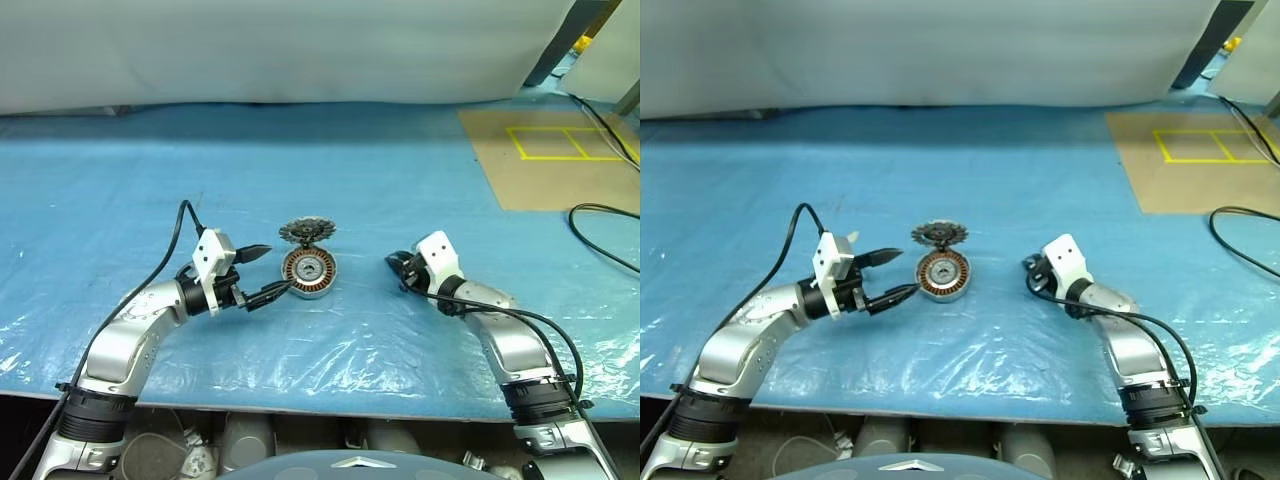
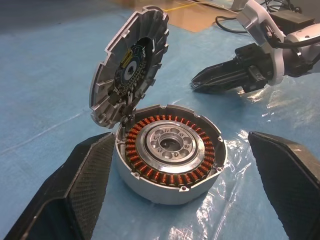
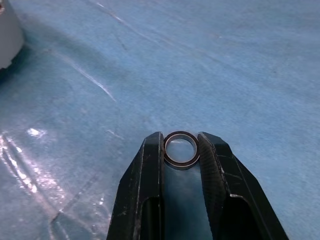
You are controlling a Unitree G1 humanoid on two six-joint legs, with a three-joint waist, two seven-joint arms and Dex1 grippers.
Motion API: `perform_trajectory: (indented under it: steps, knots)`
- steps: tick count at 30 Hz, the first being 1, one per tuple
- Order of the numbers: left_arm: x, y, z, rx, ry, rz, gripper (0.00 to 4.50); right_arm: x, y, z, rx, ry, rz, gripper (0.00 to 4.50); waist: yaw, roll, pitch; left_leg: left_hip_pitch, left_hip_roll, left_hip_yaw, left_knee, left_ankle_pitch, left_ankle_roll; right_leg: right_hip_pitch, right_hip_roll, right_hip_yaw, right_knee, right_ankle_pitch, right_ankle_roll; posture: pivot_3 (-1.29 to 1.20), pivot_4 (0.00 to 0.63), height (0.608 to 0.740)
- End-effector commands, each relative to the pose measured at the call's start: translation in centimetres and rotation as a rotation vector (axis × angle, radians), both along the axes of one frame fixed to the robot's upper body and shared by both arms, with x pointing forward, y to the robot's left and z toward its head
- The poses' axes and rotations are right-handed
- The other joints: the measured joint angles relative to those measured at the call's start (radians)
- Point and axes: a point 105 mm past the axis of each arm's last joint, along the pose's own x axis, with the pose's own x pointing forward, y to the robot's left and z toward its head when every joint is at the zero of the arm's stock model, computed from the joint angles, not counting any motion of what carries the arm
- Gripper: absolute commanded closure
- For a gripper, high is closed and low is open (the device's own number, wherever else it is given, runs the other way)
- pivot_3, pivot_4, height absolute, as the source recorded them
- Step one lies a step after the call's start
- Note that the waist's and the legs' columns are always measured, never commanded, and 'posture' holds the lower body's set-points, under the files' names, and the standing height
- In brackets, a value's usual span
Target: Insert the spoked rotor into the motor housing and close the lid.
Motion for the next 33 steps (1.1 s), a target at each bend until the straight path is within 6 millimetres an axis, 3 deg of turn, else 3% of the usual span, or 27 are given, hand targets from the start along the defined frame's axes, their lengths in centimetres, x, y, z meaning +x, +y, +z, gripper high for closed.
perform_trajectory:
  steps: [1, 4, 12, 18, 22, 25, 33]
  knots:
    - [-0.2, -0.1, 1.7, -0.038, -0.068, -0.015, 0.0, 0.0, 1.8, 1.8, 0.061, 0.003, 0.058, 3.88, -0.004, 0.0, 0.0, -0.001, 0.0, 0.0, 0.0, 0.0, 0.0, -0.001, 0.0, 0.0, 0.0, 0.0, 0.0, 0.0, 0.15, 0.74]
    - [-0.5, -0.2, 2.6, -0.079, -0.096, -0.015, 0.0, -0.3, 2.9, 3.8, 0.152, 0.027, 0.114, 3.88, -0.004, 0.0, 0.0, -0.002, -0.001, 0.0, 0.0, 0.0, 0.0, -0.003, 0.0, 0.0, 0.0, 0.001, 0.002, 0.0, 0.15, 0.74]
    - [-1.5, 0.0, 1.9, -0.013, -0.126, -0.054, 0.0, -2.1, 6.7, 7.2, 0.187, 0.065, 0.423, 3.88, -0.002, 0.0, 0.0, -0.002, 0.0, 0.0, -0.001, 0.0, 0.0, -0.004, 0.0, 0.0, 0.0, 0.002, 0.003, 0.0, 0.15, 0.74]
    - [-1.7, 0.1, 1.8, -0.003, -0.135, -0.063, 0.0, -1.3, 9.3, 7.4, 0.135, 0.065, 0.567, 3.88, -0.001, 0.0, 0.0, -0.002, 0.0, 0.0, -0.001, 0.0, 0.0, -0.004, 0.0, 0.0, 0.0, 0.0, 0.0, 0.0, 0.15, 0.74]
    - [-2.1, 0.0, 1.5, 0.006, -0.137, -0.059, 0.0, -0.7, 11.1, 6.3, 0.091, 0.083, 0.634, 3.88, -0.004, 0.0, 0.0, -0.003, 0.0, 0.0, -0.001, 0.0, 0.0, -0.005, 0.0, 0.0, 0.001, 0.001, 0.001, 0.0, 0.15, 0.74]
    - [-2.6, 0.0, 1.1, 0.014, -0.129, -0.052, 0.0, -0.6, 11.6, 5.2, 0.059, 0.091, 0.67, 3.88, -0.005, 0.0, 0.0, -0.004, 0.0, 0.0, -0.001, 0.0, 0.0, -0.005, 0.0, 0.0, 0.001, 0.002, 0.003, 0.0, 0.15, 0.74]
    - [-3.3, 0.2, 0.5, 0.028, -0.126, -0.027, 0.0, -0.3, 12.6, 5.0, 0.042, 0.064, 0.702, 3.88, -0.005, 0.0, 0.0, -0.006, 0.001, 0.0, 0.0, 0.0, 0.0, -0.007, 0.0, -0.002, 0.002, 0.002, 0.003, 0.0, 0.15, 0.74]
